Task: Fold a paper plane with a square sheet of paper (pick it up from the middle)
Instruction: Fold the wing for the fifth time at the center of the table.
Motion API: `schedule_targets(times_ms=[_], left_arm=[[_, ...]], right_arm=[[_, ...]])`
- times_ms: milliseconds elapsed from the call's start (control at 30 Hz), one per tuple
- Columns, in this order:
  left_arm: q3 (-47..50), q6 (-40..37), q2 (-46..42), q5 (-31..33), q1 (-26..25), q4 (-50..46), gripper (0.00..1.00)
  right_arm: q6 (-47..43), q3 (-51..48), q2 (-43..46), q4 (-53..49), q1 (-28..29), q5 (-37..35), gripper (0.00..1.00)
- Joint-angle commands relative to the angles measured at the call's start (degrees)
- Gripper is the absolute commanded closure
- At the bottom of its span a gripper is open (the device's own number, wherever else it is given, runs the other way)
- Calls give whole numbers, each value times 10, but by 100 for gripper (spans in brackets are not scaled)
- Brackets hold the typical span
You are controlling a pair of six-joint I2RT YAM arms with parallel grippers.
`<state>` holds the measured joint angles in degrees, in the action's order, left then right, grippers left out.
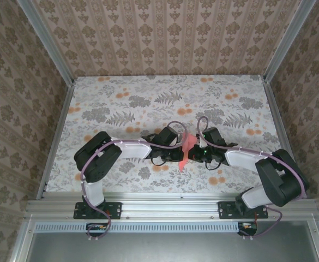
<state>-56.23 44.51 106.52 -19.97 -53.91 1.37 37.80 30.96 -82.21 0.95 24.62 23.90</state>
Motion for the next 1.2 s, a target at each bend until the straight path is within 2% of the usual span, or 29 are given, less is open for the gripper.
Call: schedule_targets(times_ms=[0, 600, 1167], left_arm=[[6, -8, 3, -8, 5, 5, 93], [-8, 29, -1, -46, 5, 57, 94], [5, 45, 45, -53, 10, 84, 94]], right_arm=[[-2, 9, -15, -15, -3, -13, 99], [2, 5, -64, 29, -4, 5, 99], [3, -8, -38, 42, -8, 20, 99]])
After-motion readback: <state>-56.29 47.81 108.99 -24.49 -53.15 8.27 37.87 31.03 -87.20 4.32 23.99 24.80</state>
